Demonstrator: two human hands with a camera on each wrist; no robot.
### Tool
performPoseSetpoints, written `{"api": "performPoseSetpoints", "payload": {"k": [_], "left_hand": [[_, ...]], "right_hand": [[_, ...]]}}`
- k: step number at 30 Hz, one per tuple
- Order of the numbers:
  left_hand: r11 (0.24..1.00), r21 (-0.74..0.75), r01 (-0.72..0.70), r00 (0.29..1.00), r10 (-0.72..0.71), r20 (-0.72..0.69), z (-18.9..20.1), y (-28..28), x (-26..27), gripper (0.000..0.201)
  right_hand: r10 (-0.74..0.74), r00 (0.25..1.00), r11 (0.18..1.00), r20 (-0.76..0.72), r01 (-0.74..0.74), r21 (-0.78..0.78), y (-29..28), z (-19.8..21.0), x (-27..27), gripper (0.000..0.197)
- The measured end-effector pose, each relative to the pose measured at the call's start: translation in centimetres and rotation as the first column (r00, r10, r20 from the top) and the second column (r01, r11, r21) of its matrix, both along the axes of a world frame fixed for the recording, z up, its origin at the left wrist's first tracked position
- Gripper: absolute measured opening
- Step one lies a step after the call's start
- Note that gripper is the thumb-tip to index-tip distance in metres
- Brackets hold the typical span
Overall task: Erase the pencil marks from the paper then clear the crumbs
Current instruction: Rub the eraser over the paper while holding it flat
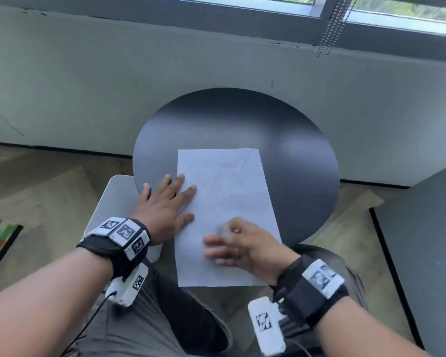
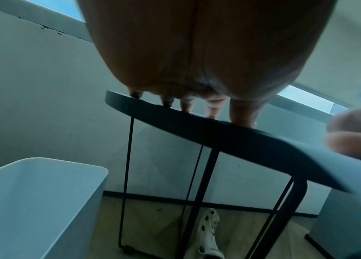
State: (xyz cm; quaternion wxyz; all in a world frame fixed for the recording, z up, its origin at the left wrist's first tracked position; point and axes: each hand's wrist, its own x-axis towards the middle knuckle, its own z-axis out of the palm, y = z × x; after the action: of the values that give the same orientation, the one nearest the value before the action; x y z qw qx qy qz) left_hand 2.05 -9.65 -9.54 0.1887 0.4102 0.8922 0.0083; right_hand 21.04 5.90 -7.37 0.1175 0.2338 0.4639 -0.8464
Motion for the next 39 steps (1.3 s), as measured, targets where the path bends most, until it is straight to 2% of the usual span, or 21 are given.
{"api": "performPoseSetpoints", "payload": {"k": [1, 2, 4, 5, 6, 7, 10, 12, 13, 15, 16, 18, 19, 20, 21, 23, 25, 27, 29, 33, 39], "left_hand": [[1.0, -0.005, 0.001, 1.0, -0.001, 0.003, 0.0, 0.0, 0.0, 0.066], [1.0, -0.01, 0.003, 1.0, -0.003, 0.006, 0.1, -0.1, 0.0, 0.066], [1.0, -0.014, -0.002, 1.0, 0.002, 0.008, -0.1, 0.0, 0.1, 0.066], [1.0, -0.013, -0.008, 1.0, 0.008, 0.012, -0.2, 0.0, 0.2, 0.066], [1.0, -0.01, -0.017, 1.0, 0.017, 0.016, -0.3, 0.1, 0.3, 0.066], [1.0, -0.004, -0.026, 0.999, 0.026, 0.018, -0.4, 0.3, 0.4, 0.066], [0.999, 0.007, -0.044, 0.999, 0.044, 0.02, -0.4, 0.6, 0.6, 0.066], [0.999, 0.006, -0.048, 0.999, 0.048, 0.013, -0.4, 0.6, 0.6, 0.066], [0.999, 0.005, -0.048, 0.999, 0.048, 0.01, -0.4, 0.5, 0.6, 0.067], [0.998, 0.015, -0.054, 0.998, 0.053, 0.014, -0.4, 0.5, 0.7, 0.067], [0.998, 0.023, -0.06, 0.998, 0.059, 0.02, -0.5, 0.5, 0.7, 0.067], [0.997, 0.033, -0.072, 0.997, 0.071, 0.033, -0.3, 0.5, 0.9, 0.067], [0.996, 0.032, -0.079, 0.996, 0.077, 0.041, 0.0, 0.6, 1.0, 0.067], [0.996, 0.024, -0.085, 0.995, 0.084, 0.049, 0.5, 0.8, 1.1, 0.067], [0.996, 0.0, -0.086, 0.995, 0.086, 0.051, 1.3, 1.0, 1.2, 0.067], [0.994, -0.098, -0.057, 0.998, 0.057, -0.005, 3.4, 1.9, 1.3, 0.067], [0.978, -0.206, -0.023, 0.996, 0.006, -0.084, 5.5, 3.4, 1.2, 0.068], [0.971, -0.238, 0.023, 0.99, -0.056, -0.133, 7.0, 5.4, 1.4, 0.072], [0.975, -0.181, 0.126, 0.98, -0.15, -0.127, 7.7, 7.9, 2.1, 0.074], [0.954, -0.108, 0.28, 0.957, -0.286, -0.041, 6.8, 12.3, 3.5, 0.097], [0.945, -0.162, 0.285, 0.958, -0.287, 0.007, 3.2, 12.9, 3.4, 0.134]], "right_hand": [[-0.163, 0.987, 0.984, 0.015, 0.164, -0.064, 1.6, -0.1, -0.1, 0.01], [-0.365, 0.931, 0.929, 0.016, 0.365, -0.066, 3.6, 0.1, -0.1, 0.007], [-0.701, 0.707, 0.7, -0.087, 0.707, 0.1, 7.5, 1.1, -0.1, 0.005], [-0.766, 0.626, 0.6, -0.144, 0.777, 0.187, 8.6, 1.8, -0.2, 0.008], [-0.779, 0.602, 0.568, -0.175, 0.796, 0.211, 9.0, 2.5, -0.3, 0.009], [-0.754, 0.632, 0.604, -0.179, 0.774, 0.191, 8.6, 3.0, -0.7, 0.008], [-0.431, 0.897, 0.888, -0.098, 0.441, 0.132, 3.5, 2.7, -2.0, 0.01], [-0.188, 0.982, 0.977, -0.031, 0.19, 0.098, 0.2, 1.4, -2.5, 0.012], [-0.153, 0.988, 0.985, -0.012, 0.154, 0.084, -0.6, 0.9, -2.7, 0.012], [-0.299, 0.954, 0.954, 0.015, 0.298, 0.043, 0.6, 0.3, -3.1, 0.012], [-0.439, 0.898, 0.898, 0.017, 0.438, 0.035, 2.3, 0.2, -3.1, 0.012], [-0.686, 0.728, 0.724, -0.009, 0.683, 0.095, 6.8, 0.5, -3.1, 0.01], [-0.744, 0.668, 0.655, -0.03, 0.737, 0.164, 8.9, 0.9, -2.7, 0.006], [-0.761, 0.647, 0.618, -0.045, 0.745, 0.25, 10.7, 1.2, -2.2, 0.005], [-0.752, 0.657, 0.606, -0.053, 0.72, 0.339, 12.0, 1.5, -1.7, 0.009], [-0.671, 0.738, 0.618, -0.069, 0.609, 0.497, 13.7, 1.6, -1.0, 0.019], [-0.547, 0.832, 0.617, -0.092, 0.476, 0.627, 14.1, 1.6, -0.8, 0.023], [-0.407, 0.909, 0.578, -0.085, 0.329, 0.747, 14.2, 1.4, -1.1, 0.024], [-0.275, 0.961, 0.482, -0.04, 0.174, 0.859, 14.1, 1.2, -1.7, 0.022], [-0.004, 0.991, 0.167, 0.137, -0.134, 0.977, 13.6, 1.4, -3.3, 0.016], [0.107, 0.972, 0.017, 0.211, -0.214, 0.977, 12.9, 1.1, -4.7, 0.016]]}}
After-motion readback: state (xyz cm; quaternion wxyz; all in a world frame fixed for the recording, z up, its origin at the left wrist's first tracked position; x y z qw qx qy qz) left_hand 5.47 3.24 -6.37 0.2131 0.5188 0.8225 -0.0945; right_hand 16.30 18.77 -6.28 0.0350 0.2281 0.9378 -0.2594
